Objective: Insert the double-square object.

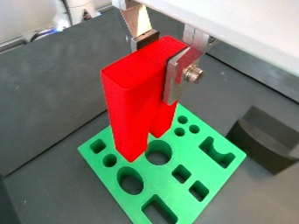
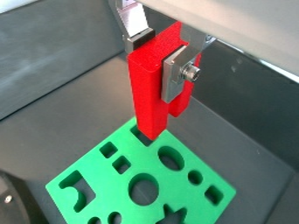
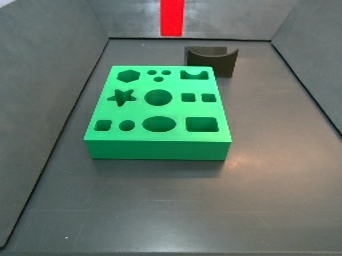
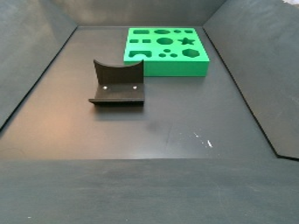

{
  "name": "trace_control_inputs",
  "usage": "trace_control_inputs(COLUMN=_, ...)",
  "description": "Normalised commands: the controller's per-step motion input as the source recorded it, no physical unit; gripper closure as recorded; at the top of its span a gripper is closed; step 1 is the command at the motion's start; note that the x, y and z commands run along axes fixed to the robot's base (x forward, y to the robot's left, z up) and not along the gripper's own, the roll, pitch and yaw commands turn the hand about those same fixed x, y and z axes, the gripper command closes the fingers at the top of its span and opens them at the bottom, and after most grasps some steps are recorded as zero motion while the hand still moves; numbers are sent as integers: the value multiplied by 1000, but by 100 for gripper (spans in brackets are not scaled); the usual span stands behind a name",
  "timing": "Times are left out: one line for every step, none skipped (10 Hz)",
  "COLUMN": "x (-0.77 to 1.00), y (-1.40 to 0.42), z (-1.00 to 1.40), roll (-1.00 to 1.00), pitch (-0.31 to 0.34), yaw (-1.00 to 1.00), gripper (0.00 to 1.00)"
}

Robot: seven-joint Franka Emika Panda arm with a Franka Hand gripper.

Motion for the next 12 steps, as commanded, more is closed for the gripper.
trace_control_inputs(x=303, y=0, z=-780, roll=184, pitch=16, yaw=-869, gripper=100)
trace_control_inputs(x=417, y=0, z=-829, roll=197, pitch=54, yaw=-797, gripper=100)
trace_control_inputs(x=429, y=0, z=-809, roll=194, pitch=53, yaw=-806, gripper=100)
trace_control_inputs(x=371, y=14, z=-714, roll=110, pitch=31, yaw=-854, gripper=100)
trace_control_inputs(x=334, y=86, z=-591, roll=0, pitch=0, yaw=-880, gripper=100)
trace_control_inputs(x=389, y=151, z=-503, roll=-13, pitch=0, yaw=-826, gripper=100)
trace_control_inputs(x=571, y=289, z=-337, roll=-67, pitch=-13, yaw=-660, gripper=100)
trace_control_inputs(x=589, y=489, z=-317, roll=-93, pitch=-10, yaw=-434, gripper=100)
trace_control_inputs(x=560, y=577, z=-317, roll=-97, pitch=-4, yaw=-343, gripper=100)
trace_control_inputs(x=514, y=477, z=-394, roll=-3, pitch=0, yaw=-503, gripper=100)
trace_control_inputs(x=103, y=71, z=-277, roll=0, pitch=0, yaw=-983, gripper=100)
trace_control_inputs(x=0, y=0, z=-271, roll=0, pitch=0, yaw=-1000, gripper=100)
